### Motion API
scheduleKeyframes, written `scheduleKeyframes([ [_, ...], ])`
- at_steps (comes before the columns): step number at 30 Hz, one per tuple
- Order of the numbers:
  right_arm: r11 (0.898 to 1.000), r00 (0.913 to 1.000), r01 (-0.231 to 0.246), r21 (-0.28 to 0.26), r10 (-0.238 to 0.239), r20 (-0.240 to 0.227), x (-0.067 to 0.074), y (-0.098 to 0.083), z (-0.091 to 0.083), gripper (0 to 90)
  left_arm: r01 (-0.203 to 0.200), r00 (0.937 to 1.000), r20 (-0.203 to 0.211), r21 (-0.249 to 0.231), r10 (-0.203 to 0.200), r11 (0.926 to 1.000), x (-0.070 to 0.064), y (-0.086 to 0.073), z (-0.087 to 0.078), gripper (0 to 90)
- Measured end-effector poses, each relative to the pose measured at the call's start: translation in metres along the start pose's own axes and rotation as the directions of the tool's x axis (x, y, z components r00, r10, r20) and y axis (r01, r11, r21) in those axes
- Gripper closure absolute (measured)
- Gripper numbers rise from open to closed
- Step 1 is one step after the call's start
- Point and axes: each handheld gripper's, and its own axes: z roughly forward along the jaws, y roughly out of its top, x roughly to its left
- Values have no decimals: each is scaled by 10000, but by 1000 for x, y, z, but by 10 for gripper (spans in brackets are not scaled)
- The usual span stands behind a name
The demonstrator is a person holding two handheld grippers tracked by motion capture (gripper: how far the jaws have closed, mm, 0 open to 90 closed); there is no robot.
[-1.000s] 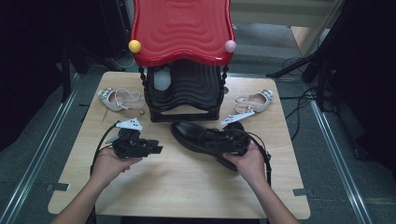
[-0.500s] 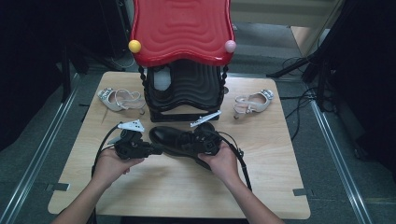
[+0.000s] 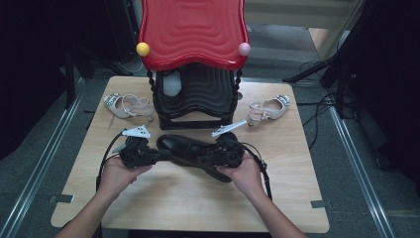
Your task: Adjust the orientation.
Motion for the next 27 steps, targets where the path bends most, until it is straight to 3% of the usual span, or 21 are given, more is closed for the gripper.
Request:
scheduleKeyframes([
  [3, 9998, 9998, 160, -75, -159, 127, -2, -1, -14, 816, -50, 9999, -149, -60, 49, 10000, 1, 0, 2, 850],
  [4, 9982, 9985, 466, -374, -456, 296, -7, -3, -31, 886, -58, 9996, -268, -110, 55, 9999, 1, 0, 3, 879],
  [7, 9971, 9976, 536, -539, -512, 456, -16, -5, -42, 900, 76, 9996, -259, -200, -81, 9998, 0, 0, 8, 887],
  [11, 9963, 9961, 206, -830, -133, 875, -39, -8, -54, 900, 36, 9994, -341, -55, -37, 10000, -3, 1, 17, 891],
  [12, 9957, 9942, 55, -925, 45, 1076, -49, -9, -54, 900, 55, 9993, -361, -8, -55, 10000, -4, 1, 22, 890],
  [14, 9954, 9937, 48, -956, 60, 1119, -53, -9, -53, 900, 73, 9993, -372, 1, -73, 10000, -4, 2, 24, 891],
  [15, 9942, 9939, -65, -1076, 183, 1090, -61, -9, -49, 900, 79, 9993, -358, 110, -76, 9999, -4, 2, 29, 891],
  [19, 9956, 9934, -107, -934, 212, 1129, -71, -8, -37, 900, 20, 9993, -382, 265, -10, 9996, -5, 1, 35, 891],
  [23, 9985, 9949, 1, -545, 54, 1011, -73, -9, -17, 900, -24, 9995, -319, 493, 39, 9988, -5, -1, 41, 891],
  [27, 9989, 9930, 147, -448, -94, 1179, -69, -10, -11, 900, 30, 9997, -264, 555, -15, 9985, -4, -1, 45, 891],
])
